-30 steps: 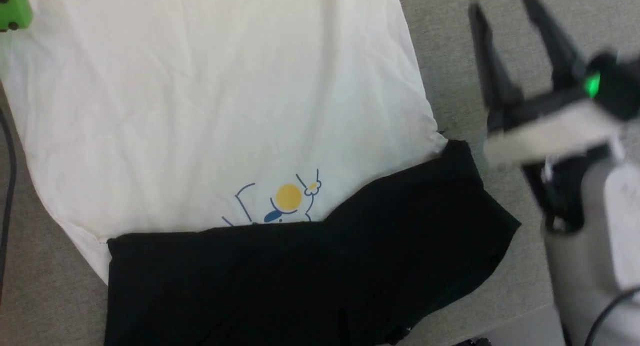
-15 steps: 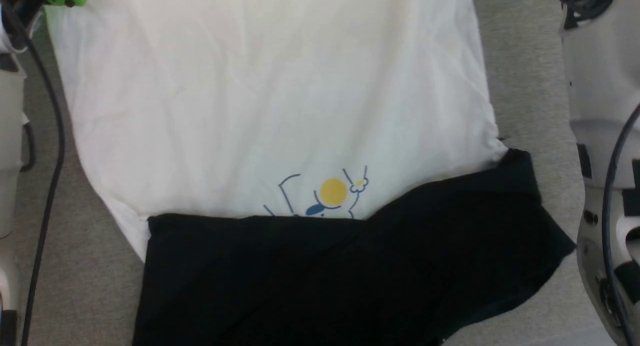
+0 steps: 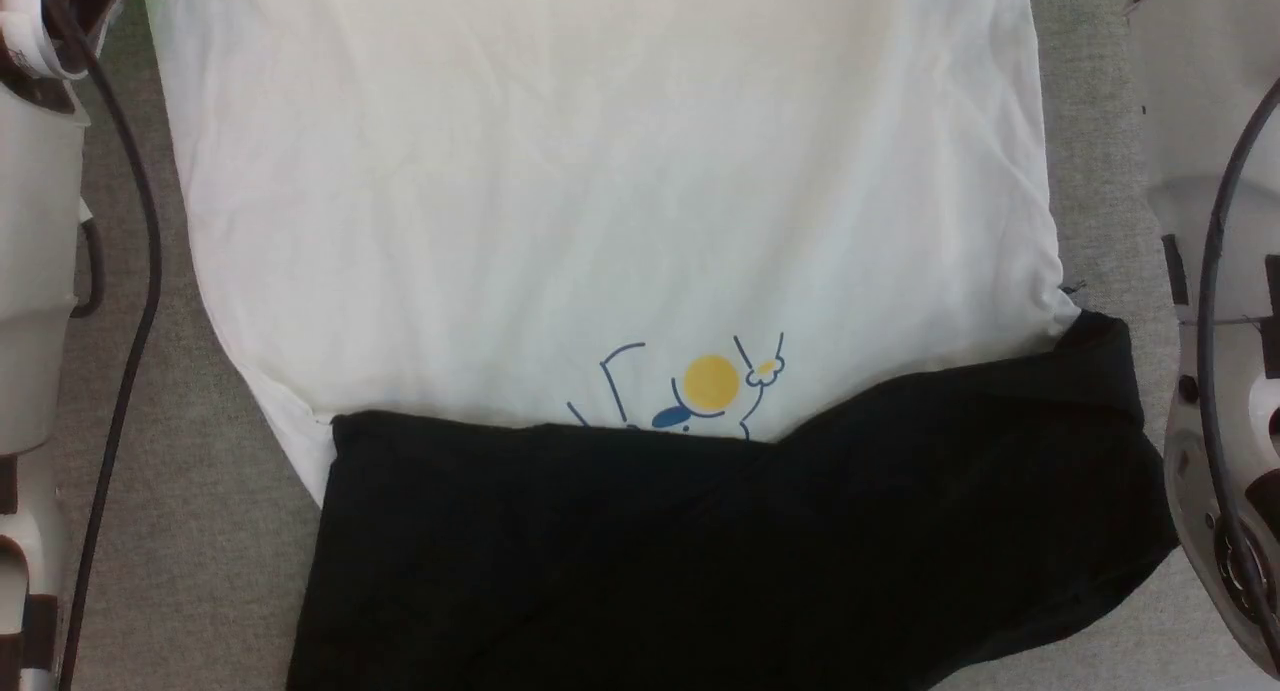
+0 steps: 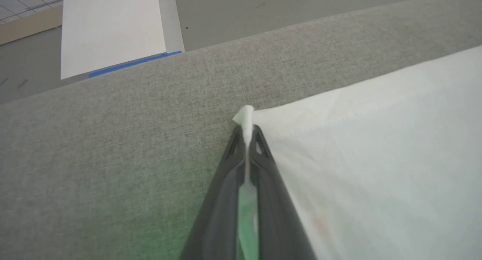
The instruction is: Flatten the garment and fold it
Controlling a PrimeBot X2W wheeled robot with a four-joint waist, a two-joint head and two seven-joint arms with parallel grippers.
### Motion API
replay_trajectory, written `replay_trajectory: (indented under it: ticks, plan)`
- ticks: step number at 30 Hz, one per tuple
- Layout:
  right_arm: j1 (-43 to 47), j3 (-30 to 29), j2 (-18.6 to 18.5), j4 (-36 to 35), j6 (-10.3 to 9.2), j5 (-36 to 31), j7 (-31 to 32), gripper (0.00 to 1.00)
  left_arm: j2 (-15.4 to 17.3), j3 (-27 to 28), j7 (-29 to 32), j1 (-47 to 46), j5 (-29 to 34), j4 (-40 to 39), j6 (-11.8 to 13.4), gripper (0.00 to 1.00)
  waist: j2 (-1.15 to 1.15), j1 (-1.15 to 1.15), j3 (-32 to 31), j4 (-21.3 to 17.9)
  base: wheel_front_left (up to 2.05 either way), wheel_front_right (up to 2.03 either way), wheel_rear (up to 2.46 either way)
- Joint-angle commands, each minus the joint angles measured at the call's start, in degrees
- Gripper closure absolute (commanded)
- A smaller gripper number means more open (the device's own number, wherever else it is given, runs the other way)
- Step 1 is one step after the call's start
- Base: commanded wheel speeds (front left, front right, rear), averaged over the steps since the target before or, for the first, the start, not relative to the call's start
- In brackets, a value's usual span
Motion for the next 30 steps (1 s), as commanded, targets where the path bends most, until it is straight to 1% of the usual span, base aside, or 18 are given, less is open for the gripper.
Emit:
replay_trajectory:
  ticks: [1,3,6,10,14,17,19,22,25,27,30]
  plan:
    - [-0.6,0.0,0.1,-0.1,-0.09,-0.7,-0.3,1.00,0.0,-0.3,-0.9,-0.3,0.4,1.1,-0.3,1.00,0.00,0.00,-0.1,0.0,0.00,0.00,0.00]
    - [-0.5,-0.1,0.1,-0.9,-0.09,-0.8,-2.3,1.00,0.3,-0.4,-3.4,-0.7,1.1,1.2,-0.5,1.00,0.00,0.00,-0.5,0.0,0.00,0.00,0.00]
    - [-0.3,-0.7,-0.2,-2.1,-0.09,-1.2,-7.1,1.00,1.1,-0.4,-9.7,-1.5,3.2,1.5,-0.6,1.00,0.00,0.00,-1.3,0.0,0.00,0.00,0.00]
    - [-0.3,-1.8,-0.8,-2.6,-0.09,-1.6,-13.6,1.00,1.5,-0.3,-18.1,-2.3,5.6,2.7,0.1,1.00,0.00,0.00,-2.6,0.2,0.00,0.00,0.00]
    - [-0.2,-2.1,-1.2,-1.6,-0.09,-0.9,-17.8,1.00,1.1,-0.2,-24.7,-2.5,6.5,4.7,0.7,1.00,0.00,0.00,-4.3,0.6,0.00,0.00,0.00]
    - [0.7,-0.9,-1.5,-1.1,-0.09,1.0,-19.7,1.00,0.3,-0.1,-27.8,-1.7,5.6,6.3,0.0,1.00,0.00,0.00,-6.0,1.0,0.00,0.00,0.00]
    - [2.0,0.7,-2.2,-1.4,-0.09,2.9,-21.0,1.00,-0.3,-0.2,-29.8,-0.5,4.7,6.7,-1.0,1.00,0.00,0.00,-7.6,1.4,0.00,0.00,0.00]
    - [5.9,4.0,-3.8,-3.4,-0.09,7.2,-22.6,1.00,-0.4,-0.6,-32.5,3.2,3.3,6.5,-2.8,1.00,0.00,0.00,-10.8,2.1,0.00,0.00,0.00]
    - [11.4,7.9,-6.7,-7.5,-0.09,11.8,-23.4,1.00,-0.2,-1.1,-34.8,8.5,1.7,4.8,-4.7,1.00,0.00,0.00,-14.7,2.6,0.00,0.00,0.00]
    - [15.0,10.1,-9.0,-10.7,-0.09,14.0,-23.4,1.00,0.2,-1.1,-35.6,12.3,0.7,2.9,-5.3,1.00,0.00,0.00,-16.8,2.9,0.00,0.00,0.00]
    - [22.2,11.8,-12.4,-17.1,-0.09,17.5,-23.1,1.00,0.9,-1.1,-36.0,19.5,-1.2,-1.8,-5.5,1.00,0.00,0.00,-20.5,3.6,0.00,0.00,0.00]
